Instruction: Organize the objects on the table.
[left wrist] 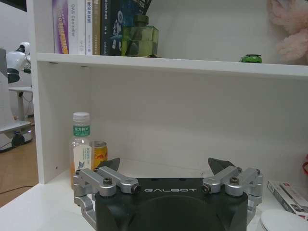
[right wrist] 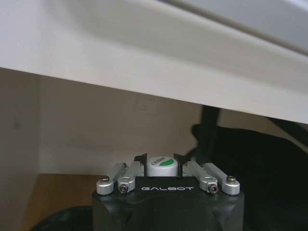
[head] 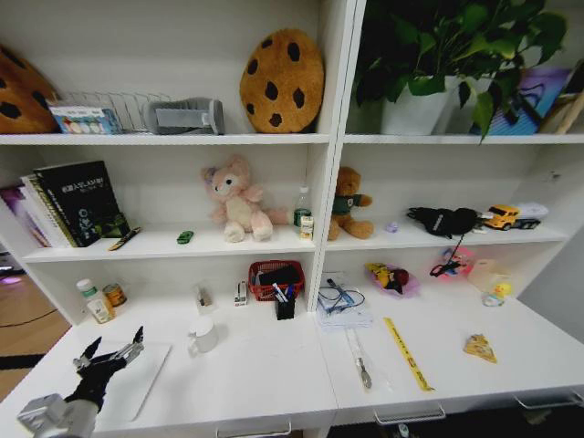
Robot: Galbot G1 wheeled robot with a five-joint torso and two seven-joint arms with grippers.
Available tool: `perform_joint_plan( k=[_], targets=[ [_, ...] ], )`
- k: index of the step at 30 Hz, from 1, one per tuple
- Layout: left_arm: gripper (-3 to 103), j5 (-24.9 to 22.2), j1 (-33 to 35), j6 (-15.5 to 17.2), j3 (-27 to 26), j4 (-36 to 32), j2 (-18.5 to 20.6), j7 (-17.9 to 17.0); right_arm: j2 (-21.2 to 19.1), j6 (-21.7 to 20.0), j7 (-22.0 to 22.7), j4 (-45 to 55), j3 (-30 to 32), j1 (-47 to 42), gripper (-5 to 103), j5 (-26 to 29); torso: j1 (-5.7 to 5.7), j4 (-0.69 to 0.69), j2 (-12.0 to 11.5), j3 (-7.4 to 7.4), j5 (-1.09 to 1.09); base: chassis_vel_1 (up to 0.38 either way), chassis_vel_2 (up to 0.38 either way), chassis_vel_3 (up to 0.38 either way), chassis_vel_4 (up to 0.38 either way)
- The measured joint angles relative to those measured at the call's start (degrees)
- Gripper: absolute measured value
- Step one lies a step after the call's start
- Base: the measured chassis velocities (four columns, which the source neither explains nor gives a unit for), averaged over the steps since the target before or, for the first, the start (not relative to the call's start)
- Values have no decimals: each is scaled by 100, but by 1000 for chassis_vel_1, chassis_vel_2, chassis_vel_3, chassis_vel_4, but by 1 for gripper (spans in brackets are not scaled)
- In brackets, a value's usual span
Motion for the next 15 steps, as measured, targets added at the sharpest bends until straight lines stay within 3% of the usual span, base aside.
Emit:
perform_joint_plan(
  k=[11, 13, 15],
  targets=[
    [100, 0, 0, 0, 1, 0, 0, 0, 48, 107, -176, -564, -312, 557, 26, -6, -2, -1, 0, 0, 0, 0, 0, 0, 0],
    [100, 0, 0, 0, 1, 0, 0, 0, 54, 103, -188, -560, -339, 566, 30, 16, -2, -1, 0, 0, 0, 0, 0, 0, 0],
    [100, 0, 0, 0, 1, 0, 0, 0, 84, 33, -205, -422, -371, 509, 41, 73, -2, -2, 0, 0, -1, 0, 0, 0, 0]
  ],
)
